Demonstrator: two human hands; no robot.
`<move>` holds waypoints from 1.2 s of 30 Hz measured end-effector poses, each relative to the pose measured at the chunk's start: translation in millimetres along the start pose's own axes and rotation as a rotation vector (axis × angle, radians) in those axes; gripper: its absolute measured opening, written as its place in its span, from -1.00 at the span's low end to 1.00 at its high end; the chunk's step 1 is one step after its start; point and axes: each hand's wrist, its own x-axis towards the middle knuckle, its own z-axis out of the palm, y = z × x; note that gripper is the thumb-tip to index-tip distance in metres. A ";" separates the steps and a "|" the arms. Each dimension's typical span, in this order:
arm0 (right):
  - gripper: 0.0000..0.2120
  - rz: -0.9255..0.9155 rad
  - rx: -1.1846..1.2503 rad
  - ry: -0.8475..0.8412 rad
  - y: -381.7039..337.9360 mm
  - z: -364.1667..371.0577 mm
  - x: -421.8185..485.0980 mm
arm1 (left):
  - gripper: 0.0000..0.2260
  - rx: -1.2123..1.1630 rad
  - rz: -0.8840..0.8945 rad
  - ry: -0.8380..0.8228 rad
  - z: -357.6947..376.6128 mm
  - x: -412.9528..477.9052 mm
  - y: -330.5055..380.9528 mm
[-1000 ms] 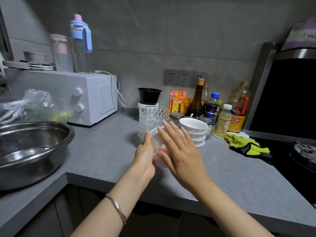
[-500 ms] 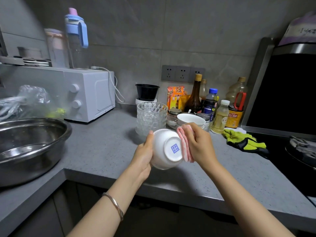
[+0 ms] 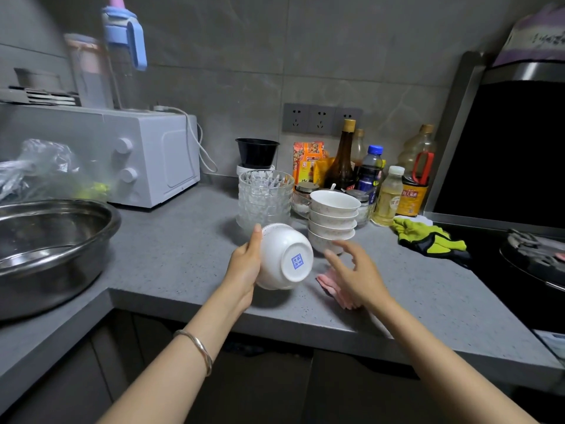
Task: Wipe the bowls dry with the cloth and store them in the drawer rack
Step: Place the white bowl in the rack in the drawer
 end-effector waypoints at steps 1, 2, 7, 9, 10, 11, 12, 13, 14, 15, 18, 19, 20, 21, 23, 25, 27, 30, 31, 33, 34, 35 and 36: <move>-0.45 0.034 0.150 -0.022 -17.6 -4.2 -4.4 | -0.59 0.003 0.013 -0.018 2.1 -1.7 0.1; -0.38 0.094 0.294 -0.108 -34.2 -9.1 -8.8 | -0.61 0.007 0.023 -0.046 5.6 -5.2 1.6; -0.35 0.233 0.443 -0.460 -61.9 -26.8 -20.9 | -0.58 0.074 0.109 -0.214 24.3 -22.0 8.5; -0.36 0.219 0.466 -0.406 -58.4 -33.4 -26.2 | -0.59 0.133 0.151 -0.266 30.1 -29.3 13.4; -0.35 0.217 0.486 -0.364 -57.1 -37.1 -30.1 | -0.58 0.162 0.168 -0.288 33.4 -32.1 16.0; -0.33 0.218 0.504 -0.308 -55.1 -41.7 -34.5 | -0.56 0.196 0.178 -0.308 37.8 -34.4 17.5; -0.31 0.210 0.515 -0.251 -53.6 -45.6 -38.6 | -0.52 0.228 0.170 -0.330 41.8 -36.4 19.8; -0.30 0.191 0.504 -0.181 -51.3 -50.5 -43.1 | -0.47 0.250 0.144 -0.360 47.6 -37.7 21.2; -0.28 0.159 0.468 -0.111 -48.9 -55.9 -47.6 | -0.43 0.254 0.096 -0.393 54.0 -39.8 21.9; -0.26 0.119 0.425 -0.048 -47.3 -60.4 -52.0 | -0.42 0.239 0.023 -0.434 58.5 -42.5 22.3; -0.23 -0.007 0.316 0.094 -38.3 -80.9 -69.4 | -0.44 0.063 -0.369 -0.697 73.7 -57.2 23.6; -0.22 -0.047 0.281 0.110 -35.4 -88.2 -75.4 | -0.43 -0.055 -0.502 -0.802 78.7 -62.2 23.6; -0.21 -0.081 0.236 0.118 -32.3 -95.8 -81.7 | -0.43 -0.173 -0.600 -0.871 83.8 -67.2 23.1; -0.20 -0.096 0.184 0.125 -27.2 -104.9 -89.0 | -0.44 -0.268 -0.663 -0.902 91.5 -72.0 20.0; -0.19 -0.094 0.090 0.131 -17.7 -121.0 -103.9 | -0.42 -0.340 -0.687 -0.911 108.3 -81.6 9.8; -0.17 -0.056 0.035 0.119 -3.5 -140.1 -122.5 | -0.48 -0.352 -0.665 -0.911 128.8 -94.4 -6.8; -0.14 -0.009 0.059 0.092 10.9 -156.6 -142.6 | -0.58 -0.313 -0.573 -0.891 145.7 -105.3 -22.0; -0.19 0.131 0.237 0.220 39.0 -185.4 -179.7 | -0.64 -0.257 -0.464 -0.868 172.8 -120.6 -37.9; -0.25 0.191 0.329 0.288 49.2 -194.2 -191.5 | -0.65 -0.259 -0.444 -0.870 181.0 -124.4 -42.1; -0.24 0.322 0.530 0.394 76.3 -208.6 -210.8 | -0.67 -0.264 -0.424 -0.874 195.4 -131.2 -47.9; -0.17 0.405 0.628 0.424 92.6 -214.3 -219.9 | -0.70 -0.259 -0.415 -0.879 203.5 -135.1 -51.4; -0.14 0.490 0.710 0.435 108.3 -216.2 -225.6 | -0.74 -0.254 -0.404 -0.885 209.1 -137.3 -53.5; -0.16 0.577 0.783 0.444 124.6 -216.9 -231.3 | -0.78 -0.248 -0.398 -0.891 215.0 -140.6 -55.5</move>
